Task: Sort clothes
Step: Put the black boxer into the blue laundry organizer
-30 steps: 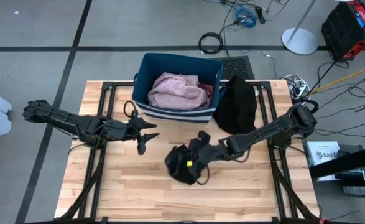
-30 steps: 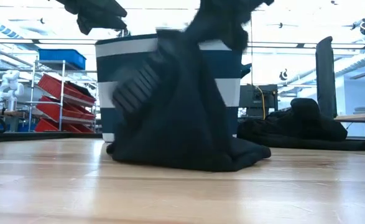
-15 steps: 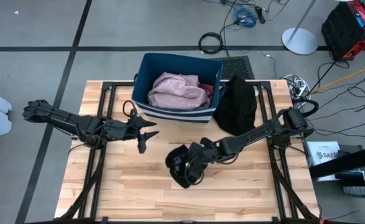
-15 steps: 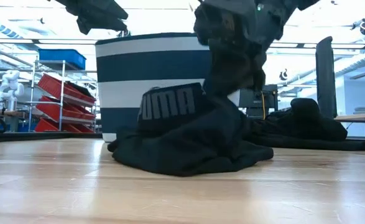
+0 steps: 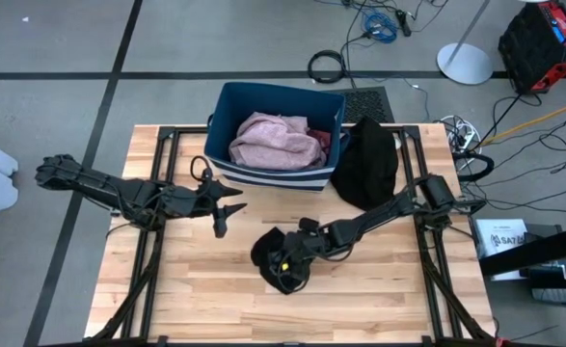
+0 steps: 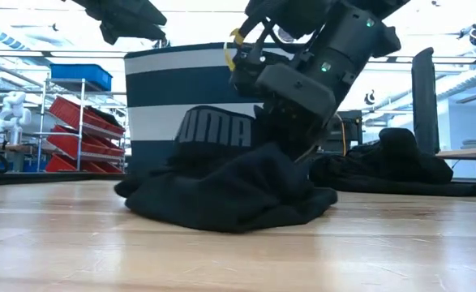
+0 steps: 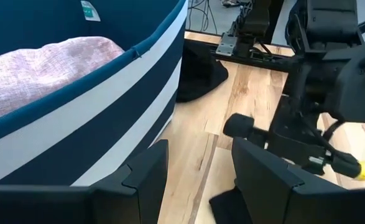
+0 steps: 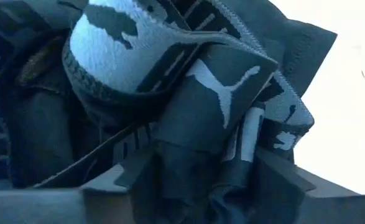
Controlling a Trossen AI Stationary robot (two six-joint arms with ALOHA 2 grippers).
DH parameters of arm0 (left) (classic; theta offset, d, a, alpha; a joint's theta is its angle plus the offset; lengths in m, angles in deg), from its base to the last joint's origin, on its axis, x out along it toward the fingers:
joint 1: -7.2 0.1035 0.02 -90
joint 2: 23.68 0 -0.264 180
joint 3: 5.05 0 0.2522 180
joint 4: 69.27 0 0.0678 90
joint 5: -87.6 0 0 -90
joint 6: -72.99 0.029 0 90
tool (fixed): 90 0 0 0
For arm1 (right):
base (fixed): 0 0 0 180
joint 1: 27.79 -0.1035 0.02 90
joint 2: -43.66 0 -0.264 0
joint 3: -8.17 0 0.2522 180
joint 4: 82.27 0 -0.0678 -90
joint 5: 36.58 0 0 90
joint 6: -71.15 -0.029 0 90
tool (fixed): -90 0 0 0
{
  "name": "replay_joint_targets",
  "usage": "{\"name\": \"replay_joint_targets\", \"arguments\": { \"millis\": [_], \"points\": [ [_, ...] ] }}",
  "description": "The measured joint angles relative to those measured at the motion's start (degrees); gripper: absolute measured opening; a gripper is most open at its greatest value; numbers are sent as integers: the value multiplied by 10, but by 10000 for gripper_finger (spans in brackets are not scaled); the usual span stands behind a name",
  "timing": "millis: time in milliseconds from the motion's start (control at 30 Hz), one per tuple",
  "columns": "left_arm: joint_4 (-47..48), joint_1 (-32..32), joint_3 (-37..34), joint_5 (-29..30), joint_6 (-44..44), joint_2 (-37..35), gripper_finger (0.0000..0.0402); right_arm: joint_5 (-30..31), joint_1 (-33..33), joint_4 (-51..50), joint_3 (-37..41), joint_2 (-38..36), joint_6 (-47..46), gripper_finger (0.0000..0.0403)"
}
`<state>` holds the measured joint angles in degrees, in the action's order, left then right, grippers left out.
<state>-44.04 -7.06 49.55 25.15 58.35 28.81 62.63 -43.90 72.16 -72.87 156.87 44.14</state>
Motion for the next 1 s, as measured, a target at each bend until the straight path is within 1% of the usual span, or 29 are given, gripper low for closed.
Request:
{"name": "replay_joint_targets", "arguments": {
  "millis": [133,200,267,367,567,600,800,867,1000],
  "points": [
    [0,0,0,0,0,0,187,4,-1,2,-2,26,21,223],
    [0,0,0,0,0,0,187,7,-1,-7,-3,32,17,223],
    [1,0,0,0,0,0,187,11,-1,-23,-4,32,3,211],
    [1,0,0,0,0,0,187,17,-1,-54,-4,28,-8,168],
    [1,0,0,0,0,0,187,15,-1,-65,-1,15,0,31],
    [1,0,0,0,0,0,187,13,-1,-66,0,13,5,20],
    [1,0,0,0,0,0,187,10,-1,-82,4,-22,14,17],
    [1,0,0,0,0,0,187,8,-1,-95,8,-45,22,16],
    [2,0,0,0,1,0,187,24,-1,-86,6,-106,37,16]
  ]
}}
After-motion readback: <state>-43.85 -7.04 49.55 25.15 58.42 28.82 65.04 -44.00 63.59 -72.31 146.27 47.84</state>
